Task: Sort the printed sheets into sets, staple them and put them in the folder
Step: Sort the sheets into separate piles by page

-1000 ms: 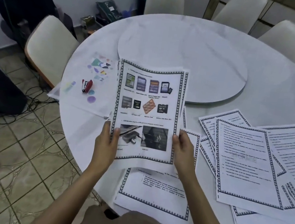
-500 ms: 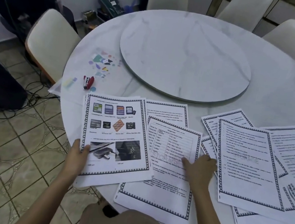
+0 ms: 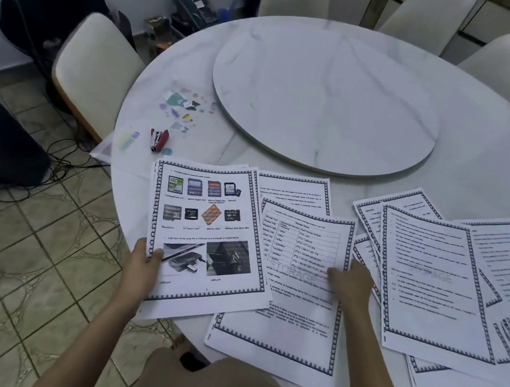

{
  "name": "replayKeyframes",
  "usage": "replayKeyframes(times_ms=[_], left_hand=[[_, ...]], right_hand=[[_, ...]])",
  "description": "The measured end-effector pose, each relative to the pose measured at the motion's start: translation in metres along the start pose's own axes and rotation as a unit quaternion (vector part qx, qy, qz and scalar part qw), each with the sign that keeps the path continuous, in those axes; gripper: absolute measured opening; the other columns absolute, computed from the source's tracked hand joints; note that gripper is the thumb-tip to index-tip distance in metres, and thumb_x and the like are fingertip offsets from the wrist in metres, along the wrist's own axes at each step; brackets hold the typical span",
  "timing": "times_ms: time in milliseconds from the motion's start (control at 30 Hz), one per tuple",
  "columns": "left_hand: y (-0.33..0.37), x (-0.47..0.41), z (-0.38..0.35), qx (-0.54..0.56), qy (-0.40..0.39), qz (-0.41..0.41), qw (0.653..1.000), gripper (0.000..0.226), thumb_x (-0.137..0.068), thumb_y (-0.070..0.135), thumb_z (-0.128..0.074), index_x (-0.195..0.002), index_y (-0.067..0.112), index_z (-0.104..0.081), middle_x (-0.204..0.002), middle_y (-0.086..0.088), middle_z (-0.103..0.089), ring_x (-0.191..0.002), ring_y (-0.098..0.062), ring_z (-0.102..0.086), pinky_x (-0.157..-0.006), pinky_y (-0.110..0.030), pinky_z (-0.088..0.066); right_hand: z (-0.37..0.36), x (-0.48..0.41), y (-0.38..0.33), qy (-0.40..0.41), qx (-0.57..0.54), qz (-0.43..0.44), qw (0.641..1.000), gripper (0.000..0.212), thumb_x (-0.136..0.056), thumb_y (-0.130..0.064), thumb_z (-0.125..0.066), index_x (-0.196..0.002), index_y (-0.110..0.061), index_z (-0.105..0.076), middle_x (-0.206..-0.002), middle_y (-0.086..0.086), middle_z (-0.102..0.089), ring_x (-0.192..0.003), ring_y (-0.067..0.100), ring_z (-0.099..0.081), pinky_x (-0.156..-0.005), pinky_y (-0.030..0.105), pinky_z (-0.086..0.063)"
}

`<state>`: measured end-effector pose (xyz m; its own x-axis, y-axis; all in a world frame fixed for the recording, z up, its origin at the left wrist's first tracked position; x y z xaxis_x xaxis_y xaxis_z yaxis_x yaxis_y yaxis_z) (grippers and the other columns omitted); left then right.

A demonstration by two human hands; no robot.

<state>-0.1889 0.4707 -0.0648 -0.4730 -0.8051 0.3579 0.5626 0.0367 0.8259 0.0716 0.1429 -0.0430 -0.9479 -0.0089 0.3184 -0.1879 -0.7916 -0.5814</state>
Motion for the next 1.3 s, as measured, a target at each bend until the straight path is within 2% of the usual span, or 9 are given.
replayKeyframes(times_ms=[167, 300, 500, 667, 900, 1067, 1133, 1200, 1300], left_hand=[[-0.006, 0.0, 0.002, 0.085, 0.003, 0.029, 0.996, 0.032, -0.098, 0.015, -0.041, -0.129, 0.009, -0.045, -0.126, -0.011, -0.056, -0.103, -0.027, -0.055, -0.089, -0.037, -0.043], [-0.009, 0.0, 0.003, 0.114, 0.005, 0.029, 0.993, 0.033, -0.098, 0.014, -0.041, -0.13, 0.006, -0.044, -0.128, -0.015, -0.054, -0.112, -0.033, -0.054, -0.09, -0.042, -0.045], [-0.016, -0.001, 0.014, 0.203, 0.051, 0.068, 0.975, 0.037, -0.099, 0.014, -0.04, -0.134, 0.004, -0.042, -0.128, -0.016, -0.054, -0.114, -0.037, -0.054, -0.089, -0.042, -0.044], [-0.018, -0.005, 0.035, 0.201, 0.088, 0.064, 0.973, 0.034, -0.099, 0.01, -0.039, -0.132, 0.0, -0.043, -0.131, -0.021, -0.051, -0.117, -0.039, -0.051, -0.089, -0.041, -0.042], [-0.031, -0.006, 0.051, 0.174, 0.1, 0.086, 0.976, 0.035, -0.098, 0.013, -0.041, -0.132, 0.001, -0.043, -0.132, -0.023, -0.051, -0.116, -0.042, -0.051, -0.088, -0.043, -0.042], [-0.031, -0.001, 0.052, 0.152, 0.101, 0.087, 0.979, 0.035, -0.099, 0.011, -0.04, -0.132, 0.0, -0.042, -0.131, -0.024, -0.051, -0.115, -0.042, -0.051, -0.088, -0.043, -0.041], [-0.031, -0.001, 0.052, 0.141, 0.102, 0.087, 0.981, 0.036, -0.099, 0.011, -0.04, -0.133, 0.001, -0.042, -0.131, -0.023, -0.051, -0.115, -0.041, -0.051, -0.09, -0.043, -0.041], [-0.029, 0.0, 0.053, 0.131, 0.102, 0.084, 0.983, 0.035, -0.098, 0.011, -0.04, -0.133, 0.002, -0.042, -0.131, -0.023, -0.051, -0.116, -0.041, -0.051, -0.091, -0.044, -0.041], [-0.028, 0.0, 0.053, 0.119, 0.105, 0.087, 0.983, 0.036, -0.098, 0.011, -0.04, -0.133, 0.002, -0.041, -0.132, -0.022, -0.05, -0.117, -0.04, -0.05, -0.095, -0.046, -0.04]], right_hand=[[0.021, 0.0, -0.011, 0.006, -0.094, 0.067, 0.993, 0.019, -0.089, -0.011, -0.055, -0.07, -0.011, -0.055, -0.065, 0.005, -0.055, -0.064, 0.024, -0.051, -0.051, 0.025, -0.036], [0.041, -0.009, -0.013, -0.006, -0.08, 0.082, 0.993, 0.028, -0.09, -0.02, -0.056, -0.089, 0.007, -0.063, -0.089, 0.026, -0.066, -0.087, 0.039, -0.061, -0.083, 0.046, -0.049], [0.113, -0.037, -0.006, 0.026, -0.141, 0.083, 0.986, 0.02, -0.09, -0.012, -0.055, -0.104, 0.0, -0.064, -0.093, 0.012, -0.064, -0.085, 0.023, -0.058, -0.081, 0.032, -0.044], [0.183, -0.067, 0.026, 0.106, -0.073, 0.074, 0.989, 0.025, -0.09, -0.014, -0.054, -0.095, 0.01, -0.058, -0.097, 0.032, -0.062, -0.082, 0.028, -0.056, -0.077, 0.035, -0.039], [0.211, -0.089, 0.069, 0.134, 0.029, 0.025, 0.99, 0.024, -0.09, -0.015, -0.053, -0.104, 0.003, -0.061, -0.098, 0.023, -0.063, -0.087, 0.031, -0.056, -0.08, 0.038, -0.043], [0.205, -0.112, 0.105, 0.138, -0.008, 0.002, 0.99, 0.029, -0.083, -0.02, -0.058, -0.108, -0.007, -0.063, -0.094, 0.019, -0.066, -0.055, -0.025, -0.049, -0.055, -0.006, -0.035], [0.198, -0.104, 0.098, 0.141, -0.001, -0.001, 0.99, 0.036, -0.083, -0.021, -0.058, -0.114, -0.002, -0.06, -0.093, 0.023, -0.062, -0.07, -0.01, -0.061, -0.065, 0.003, -0.043], [0.193, -0.092, 0.083, 0.167, 0.024, 0.024, 0.985, 0.034, -0.086, -0.01, -0.059, -0.116, 0.004, -0.058, -0.107, 0.029, -0.061, -0.1, 0.03, -0.061, -0.09, 0.034, -0.045], [0.177, -0.079, 0.062, 0.182, 0.047, 0.076, 0.979, 0.029, -0.086, -0.003, -0.058, -0.114, 0.006, -0.058, -0.108, 0.031, -0.06, -0.103, 0.043, -0.055, -0.091, 0.046, -0.042]])
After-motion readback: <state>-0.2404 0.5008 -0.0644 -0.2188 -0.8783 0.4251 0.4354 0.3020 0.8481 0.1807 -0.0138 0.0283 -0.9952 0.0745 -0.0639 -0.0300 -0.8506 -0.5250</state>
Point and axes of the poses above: each hand's wrist, its own x-axis away from the middle knuckle, its own z-axis out of the back of the hand, y = z × x, the point moved 9 cm from there along -x, towards the middle knuckle
